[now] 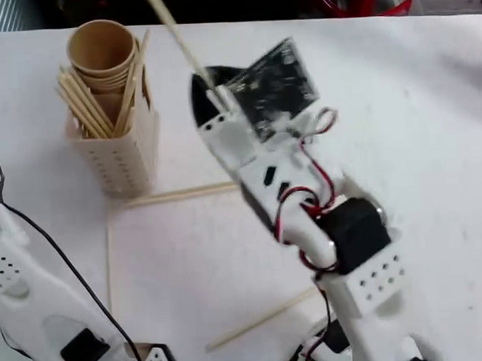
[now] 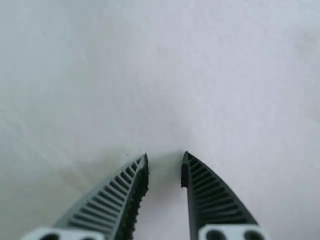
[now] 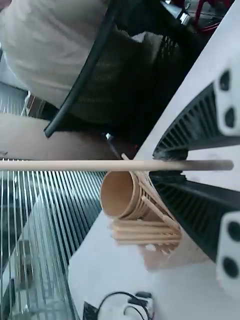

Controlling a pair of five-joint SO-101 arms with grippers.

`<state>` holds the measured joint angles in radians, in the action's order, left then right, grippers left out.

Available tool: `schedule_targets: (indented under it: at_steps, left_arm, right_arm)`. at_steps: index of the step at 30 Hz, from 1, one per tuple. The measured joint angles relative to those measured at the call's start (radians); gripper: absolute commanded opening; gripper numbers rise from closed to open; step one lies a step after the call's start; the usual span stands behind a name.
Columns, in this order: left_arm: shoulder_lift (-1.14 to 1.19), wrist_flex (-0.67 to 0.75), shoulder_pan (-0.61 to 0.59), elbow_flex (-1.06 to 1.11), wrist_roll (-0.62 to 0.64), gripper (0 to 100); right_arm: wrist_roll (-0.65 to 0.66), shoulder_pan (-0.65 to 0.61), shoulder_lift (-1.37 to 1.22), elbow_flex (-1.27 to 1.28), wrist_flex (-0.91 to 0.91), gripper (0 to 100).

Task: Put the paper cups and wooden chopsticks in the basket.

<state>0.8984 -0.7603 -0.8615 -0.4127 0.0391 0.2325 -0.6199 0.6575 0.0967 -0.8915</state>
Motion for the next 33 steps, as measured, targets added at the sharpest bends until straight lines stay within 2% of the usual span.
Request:
schedule_targets:
  at_steps: [3,6,9,14,18,21,25,33]
  left_arm:
    - [0.000,0.000,0.000,0.000,0.000,13]
    - [0.000,0.000,0.000,0.000,0.000,13]
    - [0.000,0.000,0.000,0.000,0.000,13]
    - [0.000,0.000,0.000,0.000,0.000,13]
    - [0.000,0.000,0.000,0.000,0.000,13]
    - [0.000,0.000,0.000,0.000,0.000,13]
    - [0.000,0.000,0.000,0.000,0.000,13]
    - [0.000,0.000,0.000,0.000,0.000,13]
  right_arm:
    - [0.081,-0.063,-0.064,-0.026,-0.091,1.6]
    - [0.172,-0.077,-0.184,-0.123,-0.290,1.6]
    - [0.209,-0.080,-0.299,-0.233,-0.511,1.6]
    - [0.215,-0.089,-0.365,-0.333,-0.720,1.6]
    - [0.100,0.026,-0.362,-0.342,-0.793,1.6]
    - [0.069,0.189,-0.353,-0.269,-0.767,1.6]
    - [0.068,0.353,-0.287,-0.054,-0.614,1.6]
    - [0.038,0.371,-0.075,0.635,-0.110,1.6]
